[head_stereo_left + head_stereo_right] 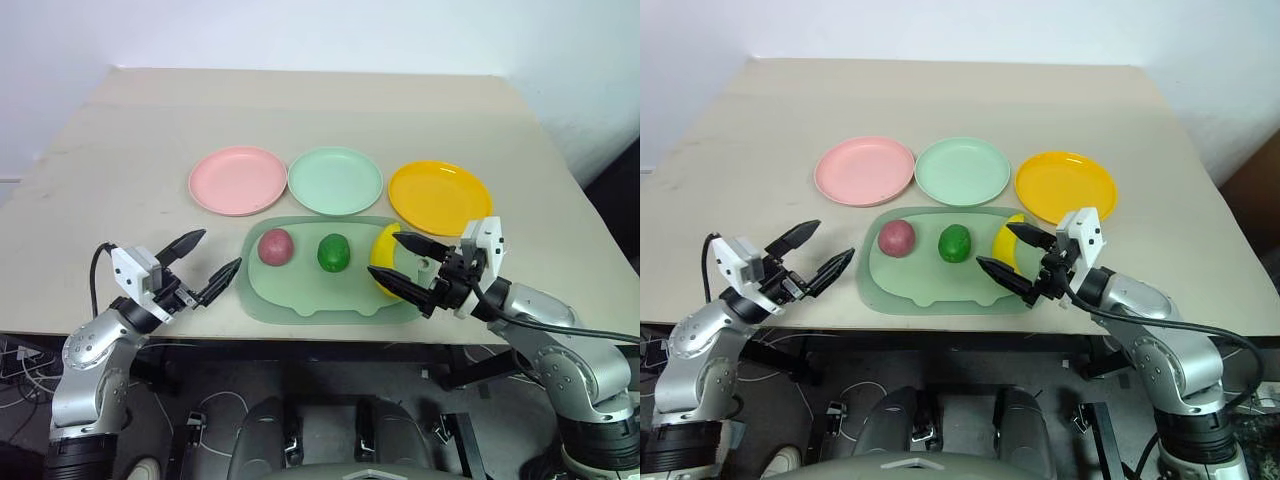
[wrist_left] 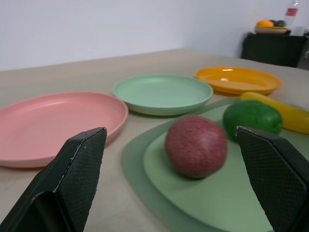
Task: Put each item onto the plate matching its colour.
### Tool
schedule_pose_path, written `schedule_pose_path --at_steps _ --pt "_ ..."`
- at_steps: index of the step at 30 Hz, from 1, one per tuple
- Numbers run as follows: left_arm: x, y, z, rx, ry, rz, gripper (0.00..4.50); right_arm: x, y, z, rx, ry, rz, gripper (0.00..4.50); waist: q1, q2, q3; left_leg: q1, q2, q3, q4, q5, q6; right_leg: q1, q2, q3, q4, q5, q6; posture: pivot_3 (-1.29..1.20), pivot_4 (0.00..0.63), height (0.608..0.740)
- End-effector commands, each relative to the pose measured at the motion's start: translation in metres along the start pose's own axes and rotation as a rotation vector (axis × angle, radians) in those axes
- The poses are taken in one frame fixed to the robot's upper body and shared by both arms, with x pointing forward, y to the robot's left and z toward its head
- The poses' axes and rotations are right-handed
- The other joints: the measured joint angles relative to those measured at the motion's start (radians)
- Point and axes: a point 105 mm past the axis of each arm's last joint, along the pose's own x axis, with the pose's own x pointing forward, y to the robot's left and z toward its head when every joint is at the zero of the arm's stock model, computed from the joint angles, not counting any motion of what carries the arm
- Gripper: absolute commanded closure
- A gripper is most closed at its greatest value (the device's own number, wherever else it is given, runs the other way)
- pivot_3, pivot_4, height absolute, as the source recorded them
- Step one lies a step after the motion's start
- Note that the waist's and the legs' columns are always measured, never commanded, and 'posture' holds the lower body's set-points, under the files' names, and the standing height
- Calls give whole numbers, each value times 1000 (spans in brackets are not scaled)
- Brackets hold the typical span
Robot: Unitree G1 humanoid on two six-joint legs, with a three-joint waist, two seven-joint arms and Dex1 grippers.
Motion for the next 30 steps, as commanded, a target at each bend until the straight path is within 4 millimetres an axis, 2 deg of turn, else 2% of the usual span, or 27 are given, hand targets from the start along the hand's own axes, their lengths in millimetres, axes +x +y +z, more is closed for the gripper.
schedule_pose_path --at_steps 1,10,19,30 --pt "8 -4 16 28 -42 -35 15 -1 3 8 -32 -30 6 0 0 0 0 0 0 0 0 0 0 0 0 0 0 0 0 0 150 695" --pt "23 -17 21 -20 -41 -121 15 -2 -3 13 -43 -29 -34 0 -2 0 0 0 0 0 0 0 0 0 0 0 0 0 0 0 150 695" --pt "33 -28 17 -74 -8 -197 15 -12 -11 1 -14 49 -94 0 1 0 0 0 0 0 0 0 0 1 0 0 0 0 0 0 150 695" --pt "29 -17 11 -64 4 -215 15 -1 -17 -23 137 196 -196 0 -3 0 0 1 0 0 1 0 0 1 0 0 1 0 0 0 150 695"
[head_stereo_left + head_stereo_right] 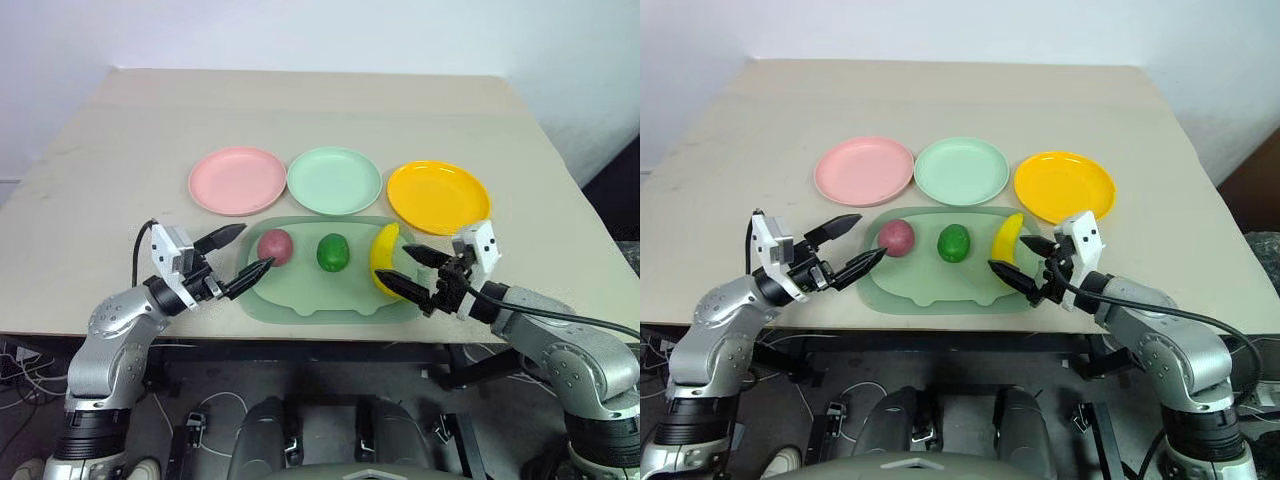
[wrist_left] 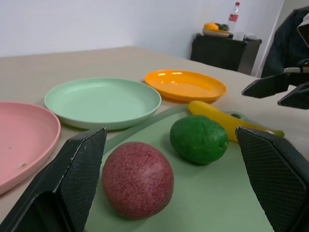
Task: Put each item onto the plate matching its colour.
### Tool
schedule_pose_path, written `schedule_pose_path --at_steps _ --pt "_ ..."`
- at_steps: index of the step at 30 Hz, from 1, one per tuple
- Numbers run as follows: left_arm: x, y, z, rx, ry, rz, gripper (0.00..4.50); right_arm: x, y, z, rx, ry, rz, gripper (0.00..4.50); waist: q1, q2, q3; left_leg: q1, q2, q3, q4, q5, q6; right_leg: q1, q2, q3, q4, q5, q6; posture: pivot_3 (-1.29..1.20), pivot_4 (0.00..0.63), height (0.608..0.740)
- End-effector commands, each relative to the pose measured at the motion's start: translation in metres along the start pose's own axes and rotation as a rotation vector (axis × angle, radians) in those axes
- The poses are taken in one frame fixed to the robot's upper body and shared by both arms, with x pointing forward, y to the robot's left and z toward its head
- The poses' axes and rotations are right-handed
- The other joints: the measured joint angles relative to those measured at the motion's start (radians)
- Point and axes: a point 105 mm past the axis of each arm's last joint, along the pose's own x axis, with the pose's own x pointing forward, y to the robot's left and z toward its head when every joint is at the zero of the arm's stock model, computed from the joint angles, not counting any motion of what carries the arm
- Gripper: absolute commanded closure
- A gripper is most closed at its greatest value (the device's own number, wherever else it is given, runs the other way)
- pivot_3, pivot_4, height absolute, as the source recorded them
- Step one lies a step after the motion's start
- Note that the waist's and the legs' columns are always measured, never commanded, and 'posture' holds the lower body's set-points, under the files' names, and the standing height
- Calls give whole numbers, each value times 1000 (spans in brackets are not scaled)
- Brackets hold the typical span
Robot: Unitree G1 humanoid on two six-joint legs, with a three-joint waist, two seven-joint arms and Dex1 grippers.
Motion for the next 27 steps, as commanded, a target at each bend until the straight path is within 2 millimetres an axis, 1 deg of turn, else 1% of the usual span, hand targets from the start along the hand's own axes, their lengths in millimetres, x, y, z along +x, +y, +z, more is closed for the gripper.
schedule_pose_path --at_steps 1,2,5,10,15,17,20,23,27 --pt "-2 2 5 40 -21 -14 15 4 -1 1 4 25 -41 0 0 0 0 0 0 0 0 0 0 0 0 0 0 0 0 0 150 695" --pt "-2 3 4 41 -21 -16 15 6 -4 -3 7 53 -63 0 -1 0 0 0 0 0 0 0 0 0 0 0 0 0 0 0 150 695" --pt "-4 4 1 44 -22 -20 15 9 -6 -5 22 72 -94 0 -1 0 0 0 0 0 0 0 0 -1 0 0 0 0 0 0 150 695" --pt "-5 4 -3 49 -27 -25 15 13 -5 -11 21 113 -98 0 -1 0 0 -1 0 0 0 0 0 -1 0 0 0 0 0 0 150 695" --pt "-4 3 -3 54 -33 -28 15 21 -8 -19 19 166 -122 0 -3 0 0 0 0 1 0 0 0 -1 0 0 0 0 0 0 150 695" --pt "-6 4 -3 58 -30 -28 15 23 -10 -24 -21 205 -137 0 -3 0 0 0 0 1 0 0 0 -1 0 0 0 0 0 0 150 695" --pt "-8 3 -3 57 -25 -32 15 23 -14 -24 -26 208 -154 0 -2 0 0 0 0 1 0 0 0 -1 0 0 0 0 0 0 150 695" --pt "-9 4 -3 60 -22 -28 0 22 -14 -23 -39 198 -152 626 -2 0 0 0 0 1 0 0 0 -1 0 0 0 0 0 0 150 695" --pt "-11 5 -3 60 -23 -21 0 20 -11 -18 -43 182 -135 2005 -3 0 0 0 0 1 0 0 0 -1 0 0 0 0 0 0 150 695"
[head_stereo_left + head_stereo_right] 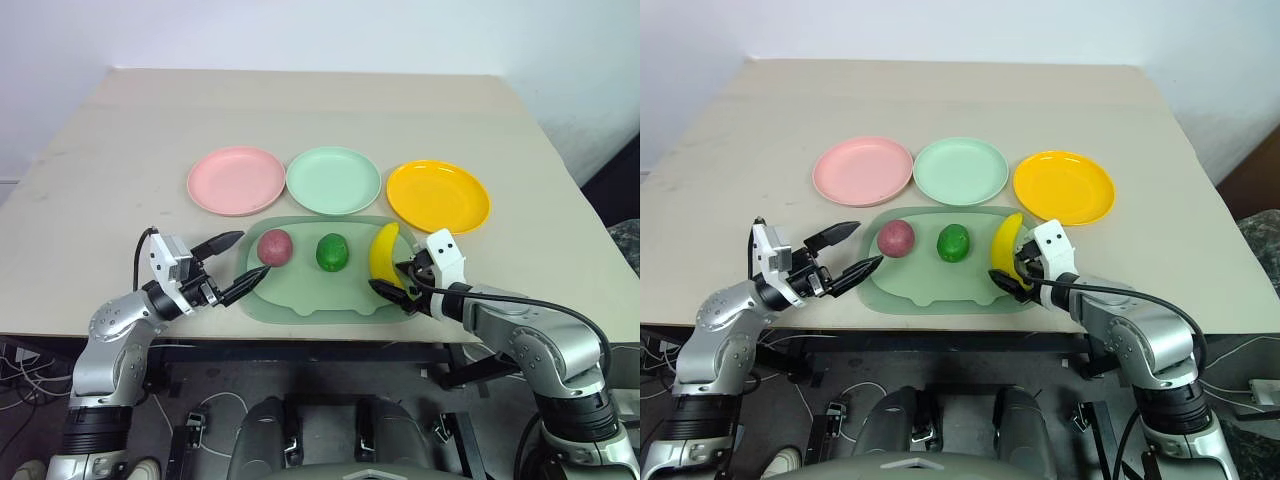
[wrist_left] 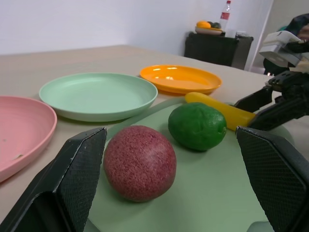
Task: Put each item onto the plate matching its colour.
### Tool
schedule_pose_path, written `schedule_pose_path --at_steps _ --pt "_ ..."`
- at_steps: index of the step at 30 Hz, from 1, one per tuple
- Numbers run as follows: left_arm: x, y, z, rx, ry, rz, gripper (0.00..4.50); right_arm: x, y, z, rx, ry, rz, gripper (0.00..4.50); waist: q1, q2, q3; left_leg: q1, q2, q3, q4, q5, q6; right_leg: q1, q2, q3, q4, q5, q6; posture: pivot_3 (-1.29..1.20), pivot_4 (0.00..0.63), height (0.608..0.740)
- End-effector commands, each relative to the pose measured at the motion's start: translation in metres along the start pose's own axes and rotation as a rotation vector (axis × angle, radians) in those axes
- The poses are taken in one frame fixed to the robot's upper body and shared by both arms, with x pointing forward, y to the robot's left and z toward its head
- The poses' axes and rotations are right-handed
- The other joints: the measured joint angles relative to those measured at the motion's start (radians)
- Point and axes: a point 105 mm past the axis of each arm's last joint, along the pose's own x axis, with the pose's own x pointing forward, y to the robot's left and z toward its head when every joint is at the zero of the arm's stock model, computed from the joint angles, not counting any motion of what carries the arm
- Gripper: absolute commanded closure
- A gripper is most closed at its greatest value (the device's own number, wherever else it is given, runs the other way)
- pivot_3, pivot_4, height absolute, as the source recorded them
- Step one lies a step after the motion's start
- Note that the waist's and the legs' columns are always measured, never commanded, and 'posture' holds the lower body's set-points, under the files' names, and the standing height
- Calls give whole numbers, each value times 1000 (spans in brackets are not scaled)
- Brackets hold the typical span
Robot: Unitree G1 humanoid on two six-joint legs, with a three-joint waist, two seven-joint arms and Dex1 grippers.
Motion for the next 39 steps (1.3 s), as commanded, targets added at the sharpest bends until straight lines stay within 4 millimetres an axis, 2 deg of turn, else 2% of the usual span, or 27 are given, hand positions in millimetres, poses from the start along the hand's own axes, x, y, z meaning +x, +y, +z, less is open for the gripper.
schedule_pose_path --at_steps 1,2,3,7,10,14,17,20,27,29,34,39 --pt "-3 2 9 47 -17 0 0 -5 0 10 -15 -38 7 2328 0 0 0 0 0 0 0 0 0 0 0 0 0 0 0 0 150 695" --pt "-4 2 8 47 -16 0 0 -5 0 11 -14 -41 7 2711 0 0 0 0 0 0 0 0 0 0 0 0 0 0 0 0 150 695" --pt "-4 2 8 47 -15 0 0 -5 1 12 -14 -43 9 2863 0 0 0 0 0 0 0 0 0 0 0 0 0 0 0 0 150 695" --pt "-4 3 9 52 -18 4 0 -12 4 25 -1 -106 40 2862 1 0 0 0 0 0 0 0 0 0 0 0 0 0 0 0 150 695" --pt "-6 3 10 55 -16 8 0 -24 7 56 3 -230 74 2862 -1 1 1 0 0 0 0 0 0 0 0 0 0 0 0 0 150 695" --pt "-6 3 12 61 -20 16 0 -22 -15 83 -45 -262 -18 2862 -3 1 1 0 0 0 0 0 0 -1 0 1 0 0 0 0 150 695" --pt "-6 3 14 63 -23 24 0 -18 -30 91 -35 -257 -69 2862 1 1 1 0 0 0 0 0 0 -1 0 0 0 0 0 0 150 695" --pt "-7 2 15 68 -22 36 0 -7 -60 92 -15 -203 -167 2862 -3 1 1 -1 0 2 0 0 0 -1 0 1 0 0 0 0 150 695" --pt "-8 -1 15 64 -24 53 0 9 -96 102 54 -171 -301 2862 -8 3 2 -3 0 3 0 1 -1 -2 1 2 3 2 2 0 150 695" --pt "-9 -1 15 65 -26 56 0 16 -104 99 62 -138 -327 2862 -10 3 2 -3 0 4 0 1 -1 -2 1 3 3 2 2 0 150 695" --pt "-10 -6 14 58 -21 57 0 31 -110 90 54 -114 -349 2862 -11 4 2 -3 0 5 0 1 -1 -3 1 3 3 2 3 0 150 695" --pt "-11 -7 15 60 -24 75 0 36 -114 83 23 -96 -382 2862 -10 4 2 -7 0 5 0 2 -2 -6 1 3 5 2 3 0 150 695"
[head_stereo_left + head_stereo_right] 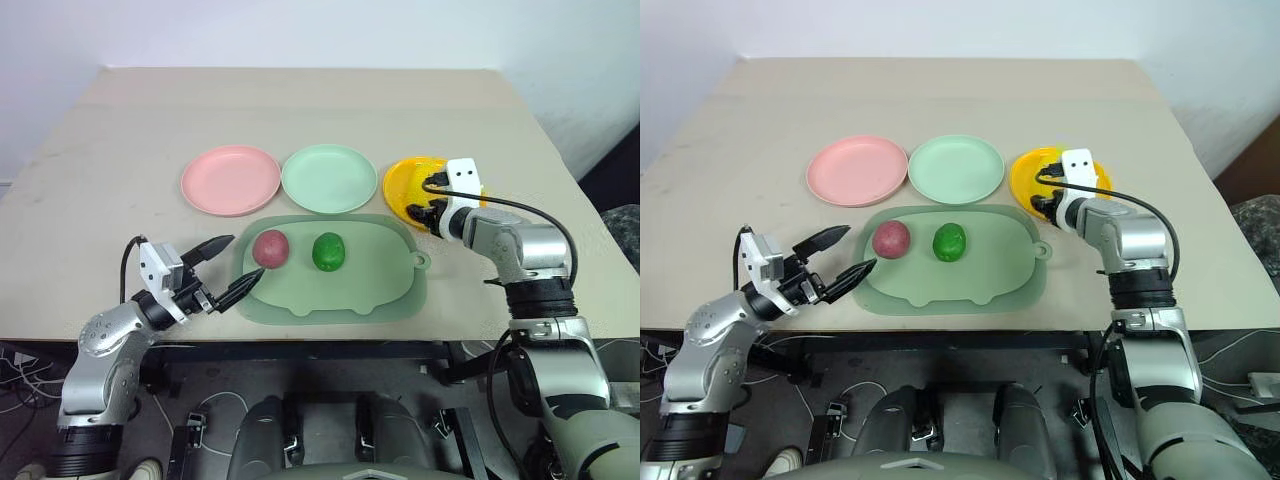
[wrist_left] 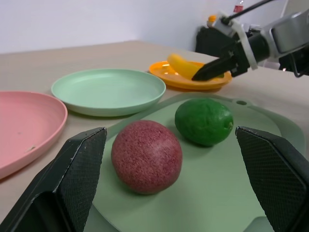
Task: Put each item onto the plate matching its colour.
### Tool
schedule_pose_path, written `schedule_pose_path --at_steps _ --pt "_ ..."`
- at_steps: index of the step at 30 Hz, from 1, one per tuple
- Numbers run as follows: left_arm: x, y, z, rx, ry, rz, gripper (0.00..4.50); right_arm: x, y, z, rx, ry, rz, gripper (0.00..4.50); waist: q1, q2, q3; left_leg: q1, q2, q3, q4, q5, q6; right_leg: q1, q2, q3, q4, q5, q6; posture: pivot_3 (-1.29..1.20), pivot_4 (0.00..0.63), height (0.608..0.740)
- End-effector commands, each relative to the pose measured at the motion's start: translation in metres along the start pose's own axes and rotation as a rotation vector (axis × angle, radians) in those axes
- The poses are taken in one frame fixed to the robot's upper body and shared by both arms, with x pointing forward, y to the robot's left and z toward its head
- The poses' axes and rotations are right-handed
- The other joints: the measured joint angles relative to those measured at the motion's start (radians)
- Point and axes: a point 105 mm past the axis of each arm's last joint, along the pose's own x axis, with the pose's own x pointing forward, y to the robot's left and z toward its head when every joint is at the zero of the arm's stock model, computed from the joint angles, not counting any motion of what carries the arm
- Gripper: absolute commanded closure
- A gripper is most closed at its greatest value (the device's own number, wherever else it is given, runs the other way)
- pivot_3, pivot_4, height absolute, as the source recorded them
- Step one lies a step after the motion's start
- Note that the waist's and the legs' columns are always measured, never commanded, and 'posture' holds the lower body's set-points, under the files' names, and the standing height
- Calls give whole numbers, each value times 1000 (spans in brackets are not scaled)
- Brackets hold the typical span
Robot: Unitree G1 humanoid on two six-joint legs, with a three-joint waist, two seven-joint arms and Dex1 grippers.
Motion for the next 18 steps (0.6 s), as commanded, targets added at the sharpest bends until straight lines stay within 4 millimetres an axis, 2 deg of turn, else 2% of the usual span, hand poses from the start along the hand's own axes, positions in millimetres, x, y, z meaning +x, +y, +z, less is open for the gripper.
schedule_pose_path --at_steps 1,5,8,10,13,15,18 --pt "0 -2 13 34 -35 2 0 -3 -2 16 -60 -70 -23 2512 0 0 0 0 0 0 0 0 0 0 0 0 0 0 0 0 150 695" --pt "0 -2 14 36 -33 9 0 -5 -2 20 -68 -101 -18 1148 -4 0 0 0 0 0 0 0 0 0 0 0 0 0 0 0 150 695" --pt "-1 0 14 40 -29 18 0 -15 5 32 -90 -168 23 106 -10 0 0 0 0 0 0 0 0 -1 0 0 0 0 0 0 150 695" --pt "-1 1 15 41 -29 20 0 -22 11 40 -88 -211 58 47 -15 0 0 -1 0 0 0 0 0 -1 0 0 0 0 0 0 150 695" --pt "-1 2 15 39 -26 24 0 -48 34 59 -18 -354 221 47 -19 0 0 -3 0 0 0 0 -1 -3 0 0 1 0 1 0 150 695" --pt "-1 1 14 43 -24 21 0 -61 49 56 10 -372 323 47 -18 0 0 -3 0 0 0 1 -1 -4 0 0 2 0 1 0 150 695" --pt "0 0 15 44 -25 16 0 -72 70 39 3 -333 438 47 -17 -1 0 -3 0 -1 0 1 -1 -4 1 0 2 0 1 0 150 695"
